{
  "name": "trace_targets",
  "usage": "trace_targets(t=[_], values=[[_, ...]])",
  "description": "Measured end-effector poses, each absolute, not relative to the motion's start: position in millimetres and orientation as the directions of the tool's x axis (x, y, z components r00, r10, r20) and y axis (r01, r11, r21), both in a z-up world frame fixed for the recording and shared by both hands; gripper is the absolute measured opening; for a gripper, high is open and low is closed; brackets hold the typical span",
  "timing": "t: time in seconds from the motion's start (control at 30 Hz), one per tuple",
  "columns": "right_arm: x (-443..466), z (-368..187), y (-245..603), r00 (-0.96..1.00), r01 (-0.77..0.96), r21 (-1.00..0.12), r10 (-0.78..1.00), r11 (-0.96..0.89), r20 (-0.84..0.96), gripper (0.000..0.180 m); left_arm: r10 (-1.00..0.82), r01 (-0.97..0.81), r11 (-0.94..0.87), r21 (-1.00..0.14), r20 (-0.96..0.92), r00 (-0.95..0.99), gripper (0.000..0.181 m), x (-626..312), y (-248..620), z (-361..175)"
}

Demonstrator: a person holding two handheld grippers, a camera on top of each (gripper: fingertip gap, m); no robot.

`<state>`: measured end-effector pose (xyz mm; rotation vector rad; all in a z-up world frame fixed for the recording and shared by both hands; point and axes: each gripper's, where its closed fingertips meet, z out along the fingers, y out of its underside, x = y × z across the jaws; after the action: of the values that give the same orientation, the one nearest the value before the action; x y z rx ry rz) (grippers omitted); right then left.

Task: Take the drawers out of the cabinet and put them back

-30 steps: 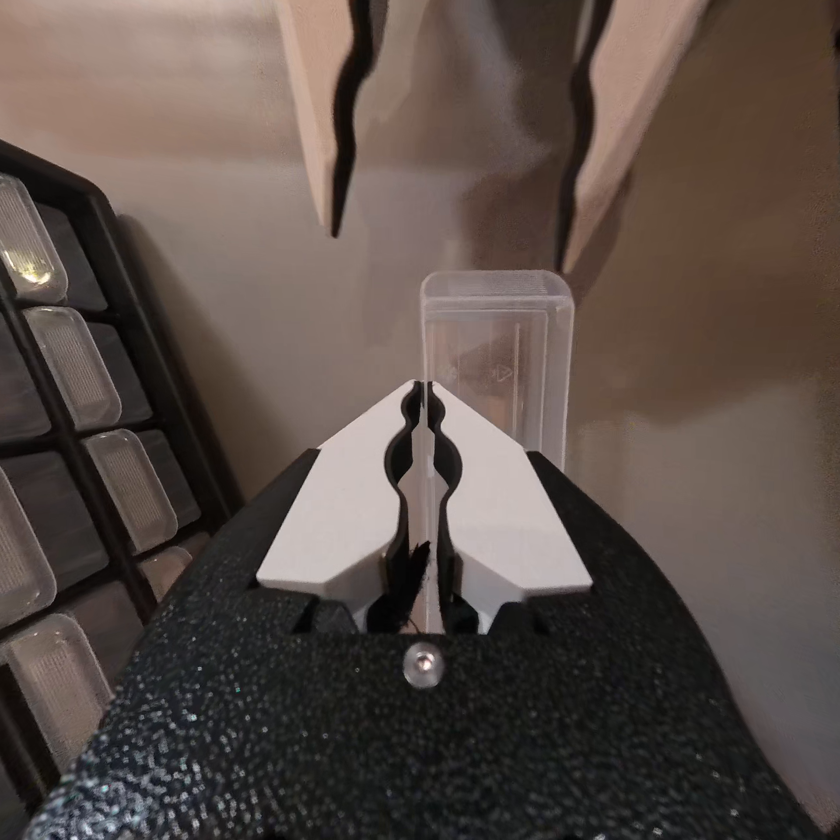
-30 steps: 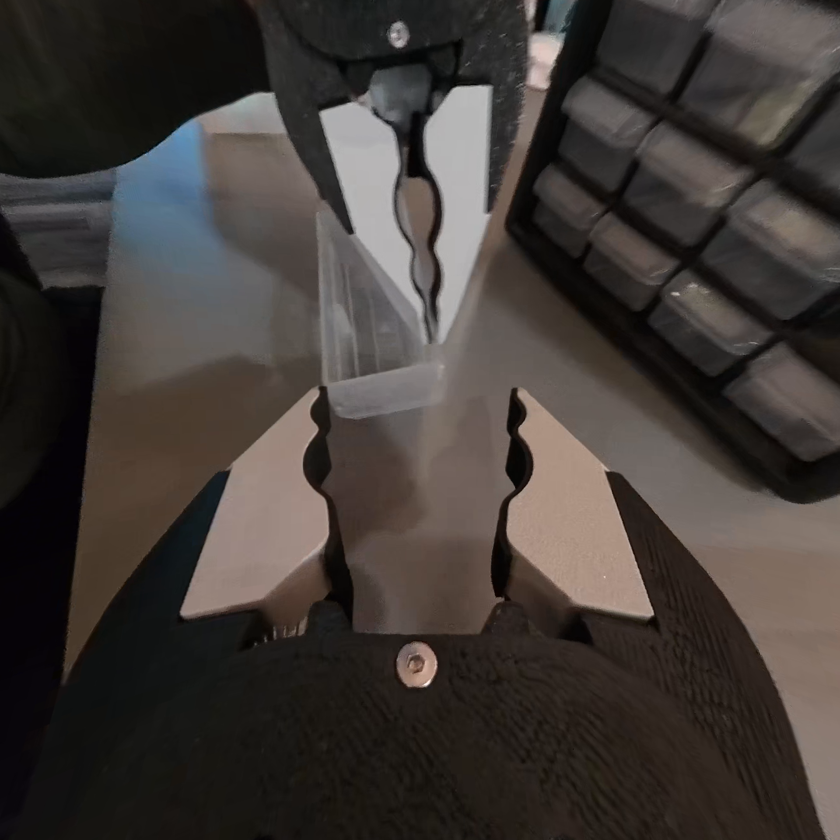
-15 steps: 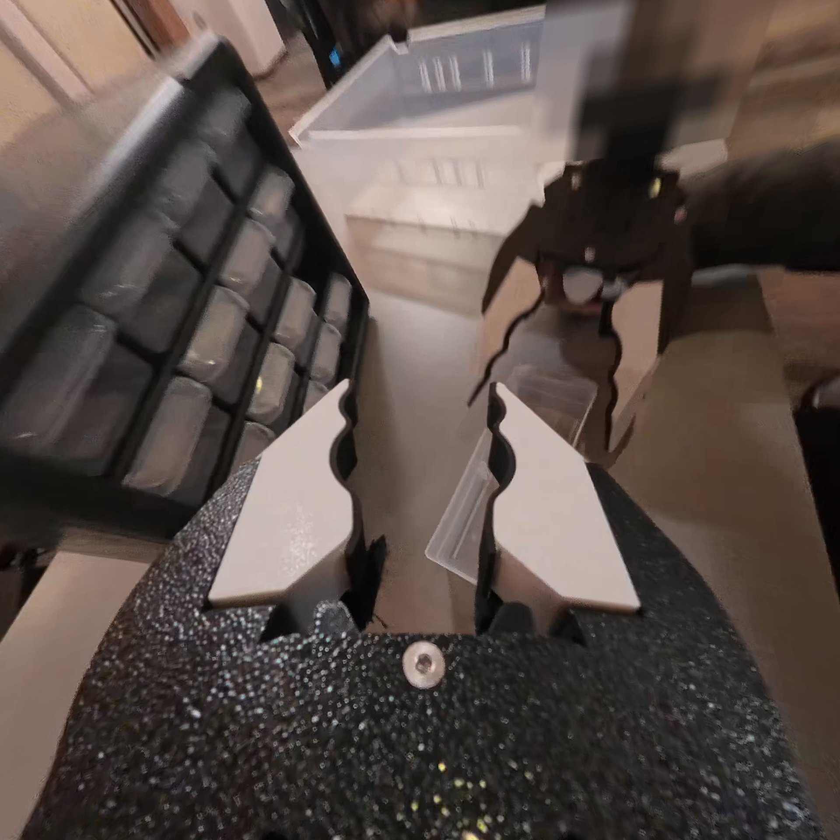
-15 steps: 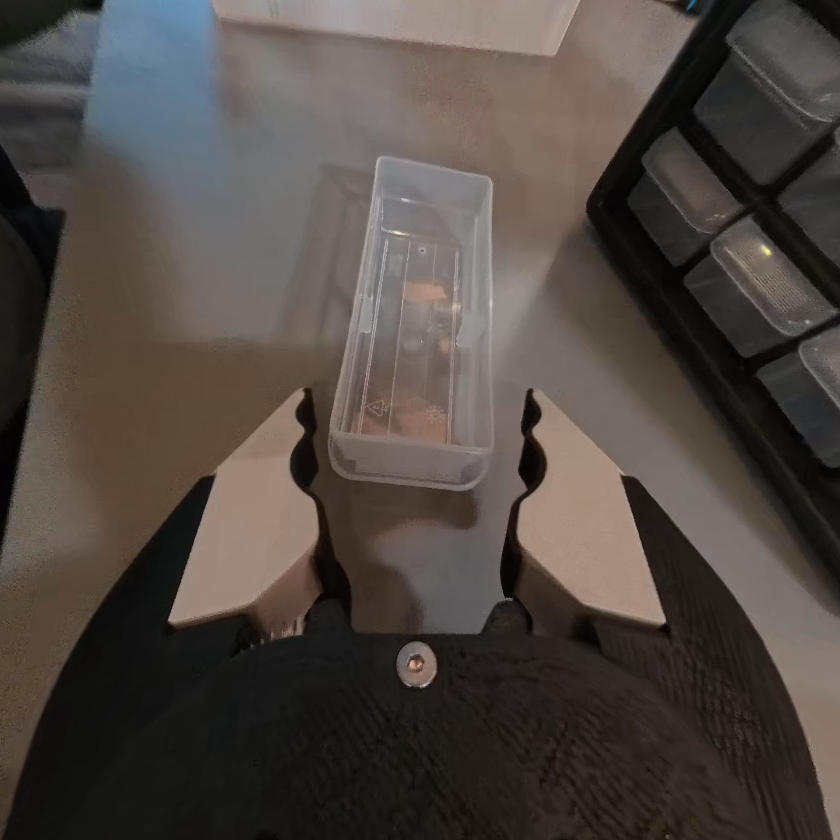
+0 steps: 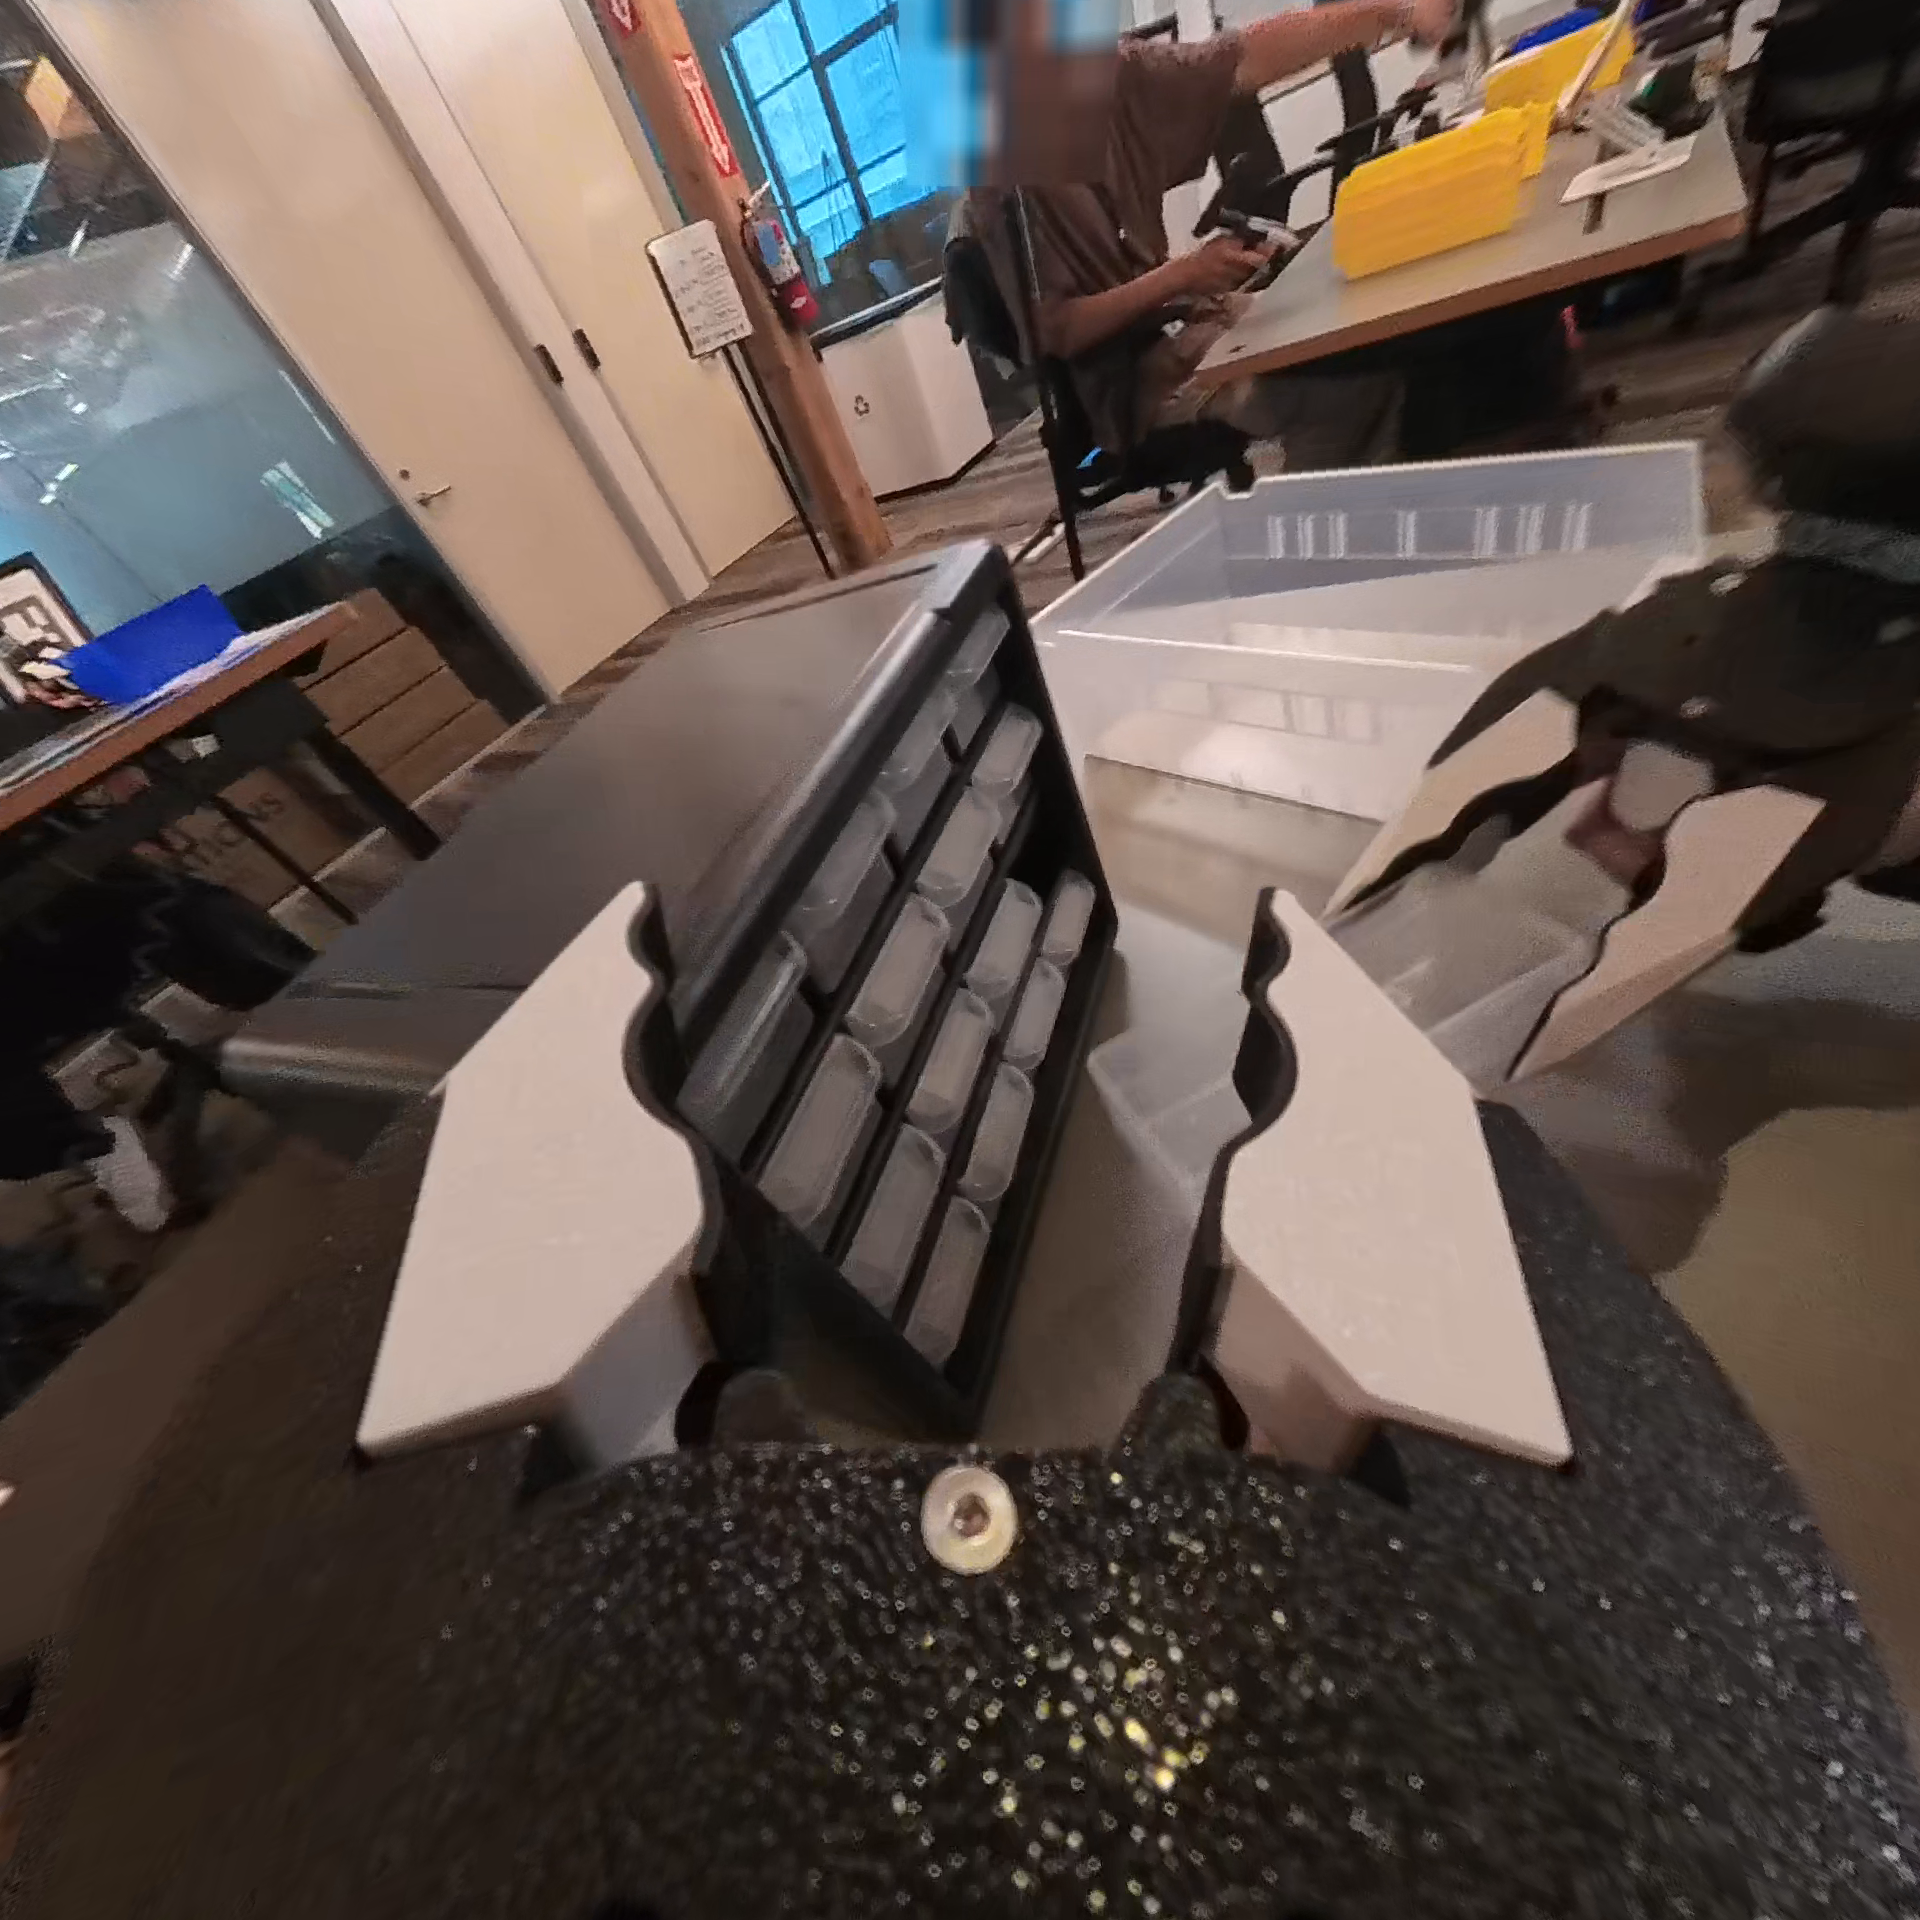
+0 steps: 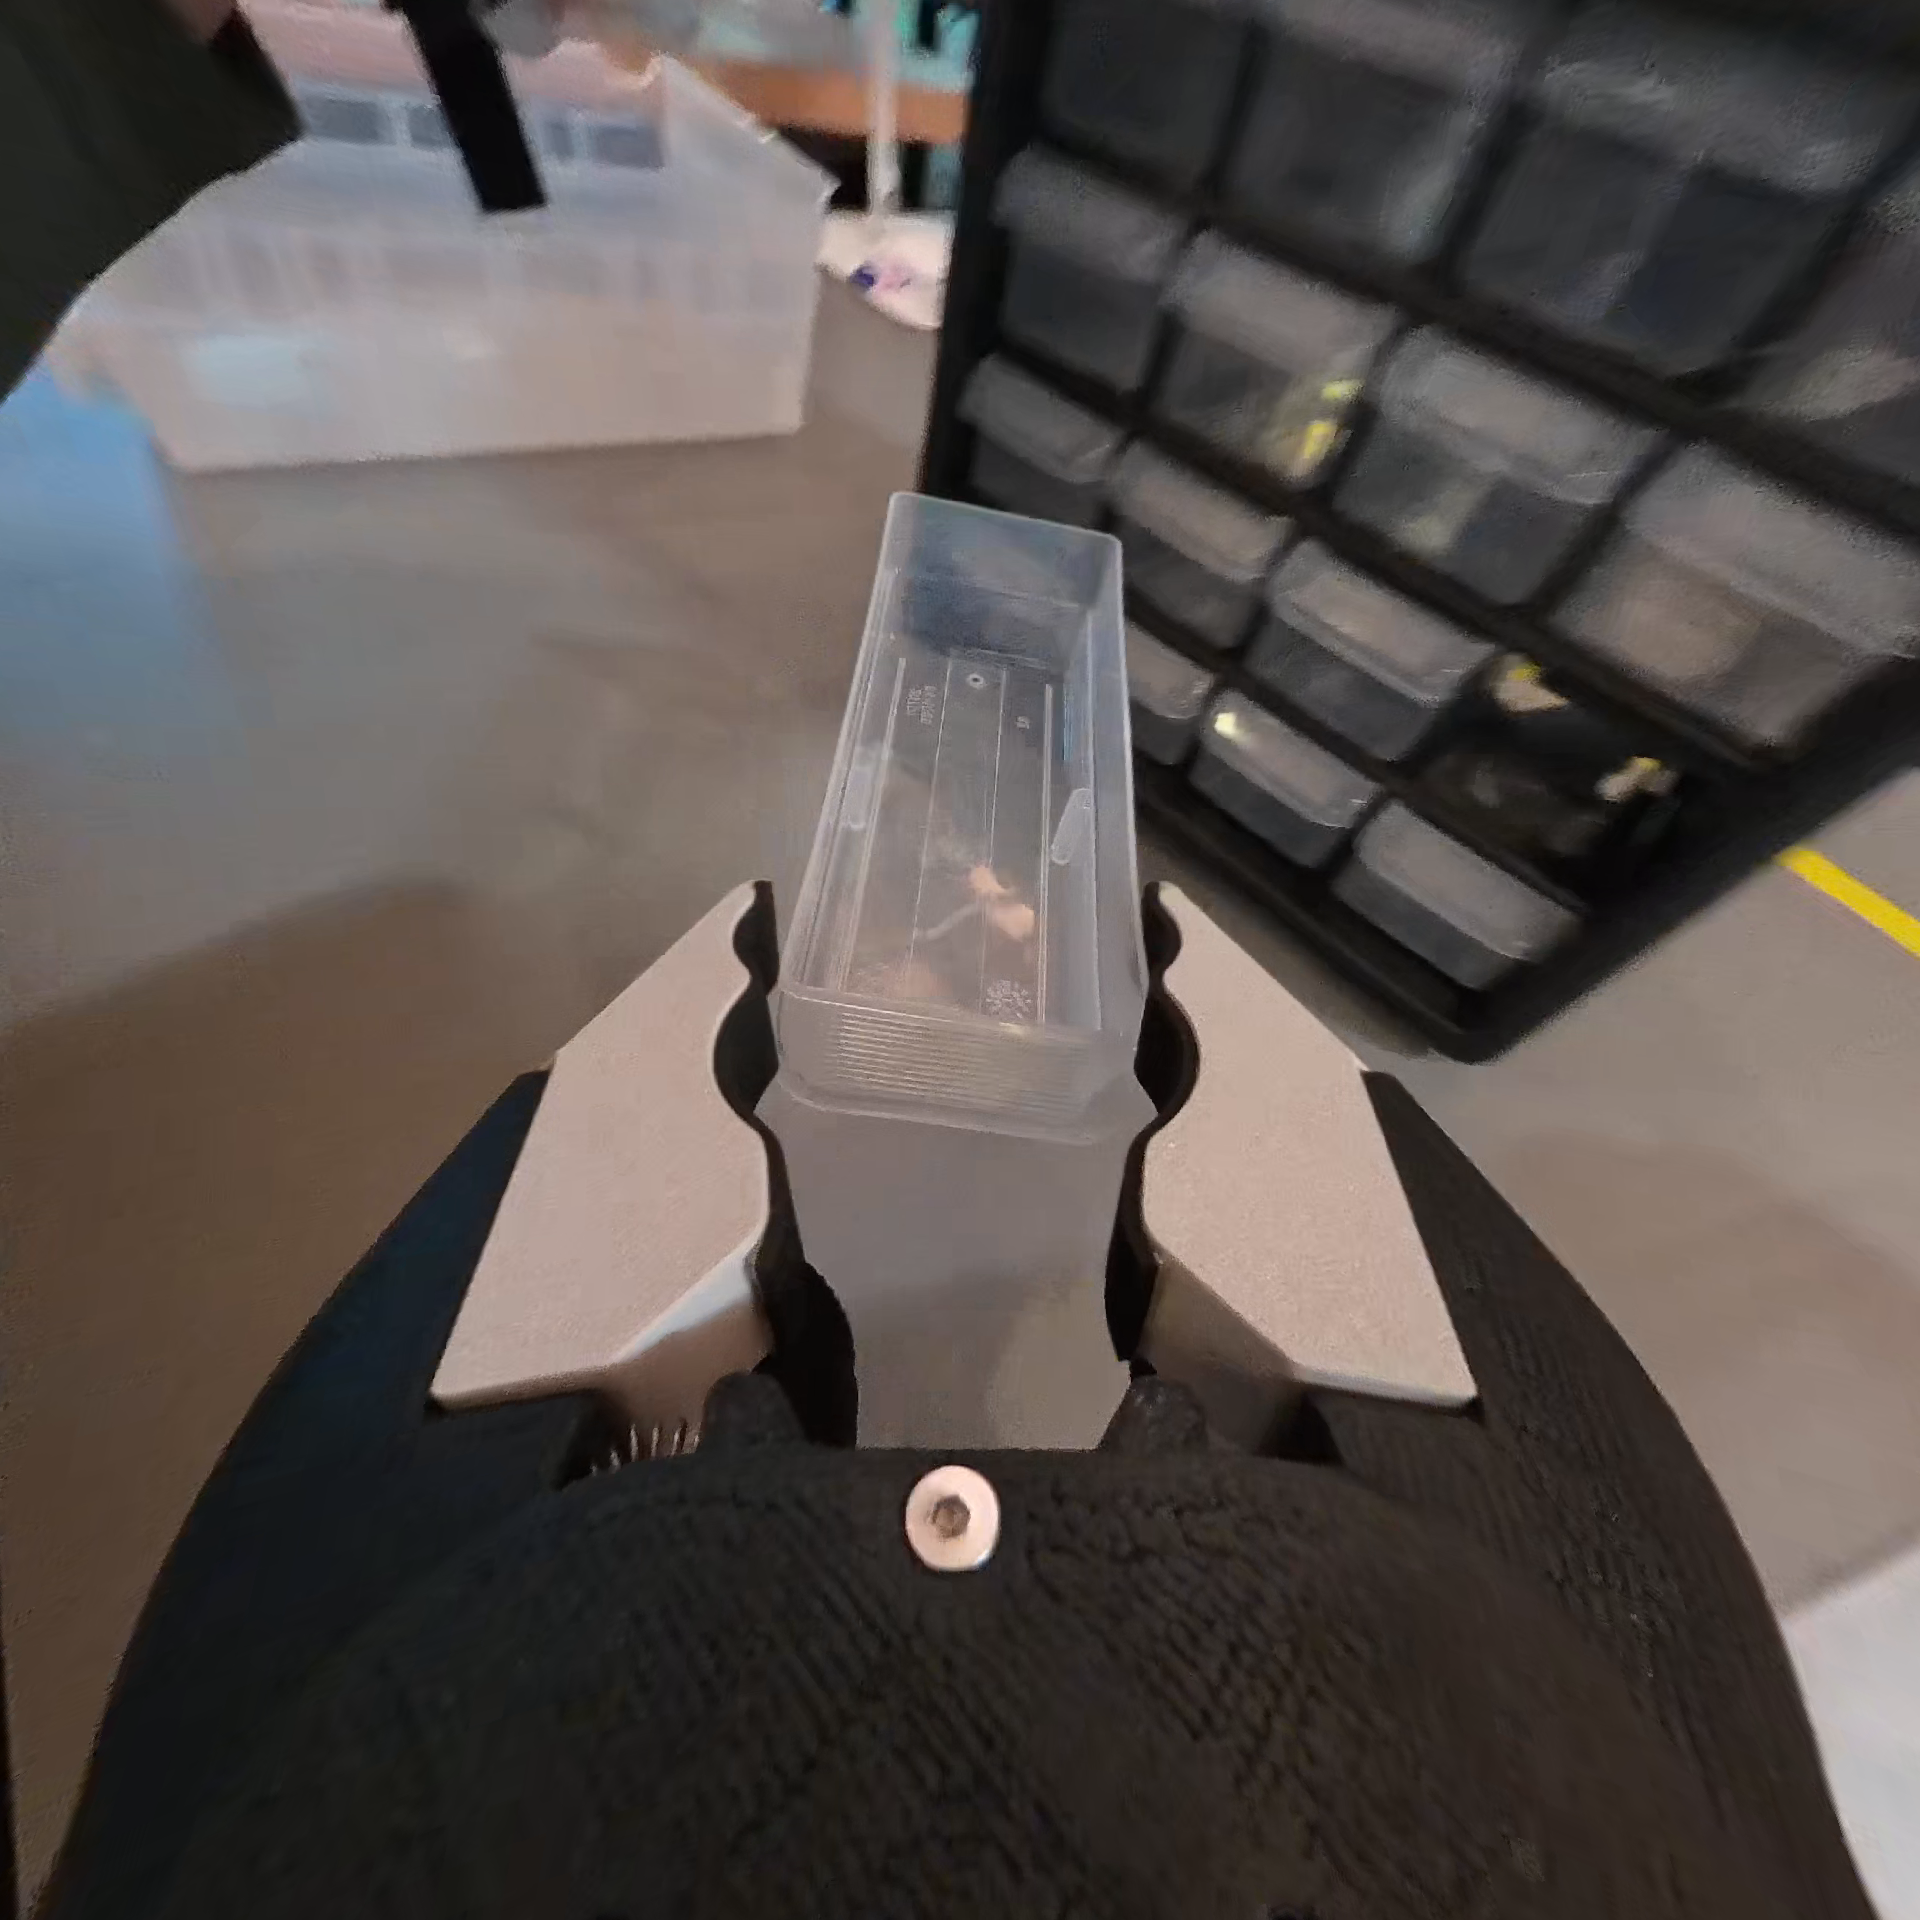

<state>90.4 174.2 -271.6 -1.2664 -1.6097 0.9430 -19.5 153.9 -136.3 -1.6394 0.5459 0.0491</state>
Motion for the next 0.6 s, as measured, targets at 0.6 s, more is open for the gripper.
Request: trace_targets(t=[0.6], values=[[106.7,-272.5,262.2,0.404,0.414,-0.906,0.91,-0.086,0.098,0.069,-0.385,-0.573,-0.263,-0.777,-0.46,0.8,0.11,-69.2,226.8,-144.3]])
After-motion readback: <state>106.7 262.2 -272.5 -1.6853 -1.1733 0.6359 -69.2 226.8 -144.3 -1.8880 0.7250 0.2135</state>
